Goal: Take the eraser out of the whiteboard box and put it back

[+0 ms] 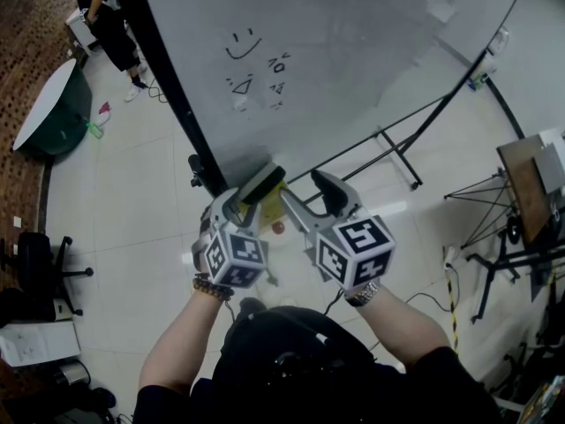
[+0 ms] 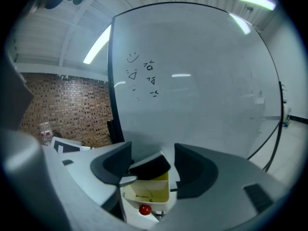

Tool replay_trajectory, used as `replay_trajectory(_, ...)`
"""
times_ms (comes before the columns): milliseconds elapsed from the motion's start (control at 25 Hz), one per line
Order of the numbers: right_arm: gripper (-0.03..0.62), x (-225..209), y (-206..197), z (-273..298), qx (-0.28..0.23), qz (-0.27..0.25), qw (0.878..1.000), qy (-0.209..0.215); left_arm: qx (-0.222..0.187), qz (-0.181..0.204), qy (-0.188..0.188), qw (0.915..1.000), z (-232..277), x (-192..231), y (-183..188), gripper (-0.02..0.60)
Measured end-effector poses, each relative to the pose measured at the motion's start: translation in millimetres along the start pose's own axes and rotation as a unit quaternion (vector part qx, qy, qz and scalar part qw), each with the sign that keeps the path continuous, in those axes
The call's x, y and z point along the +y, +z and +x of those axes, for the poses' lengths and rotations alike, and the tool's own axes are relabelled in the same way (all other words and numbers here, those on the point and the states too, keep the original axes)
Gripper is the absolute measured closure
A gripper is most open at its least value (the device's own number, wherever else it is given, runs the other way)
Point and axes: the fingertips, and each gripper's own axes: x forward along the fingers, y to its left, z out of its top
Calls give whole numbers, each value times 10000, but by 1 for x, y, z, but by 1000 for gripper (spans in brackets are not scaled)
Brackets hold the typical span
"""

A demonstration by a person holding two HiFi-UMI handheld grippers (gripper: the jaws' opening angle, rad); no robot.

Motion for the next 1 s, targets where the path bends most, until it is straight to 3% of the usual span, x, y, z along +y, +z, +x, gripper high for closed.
replay_trajectory(440,281,2,1,0,15,-32,10000,15,-87,-126,-16,9999,-5,0,6,405)
replay_trajectory(1000,281,27,0,-18,-40,-153,9995,265,-520,-405,34,9978,-41,-7,14,407)
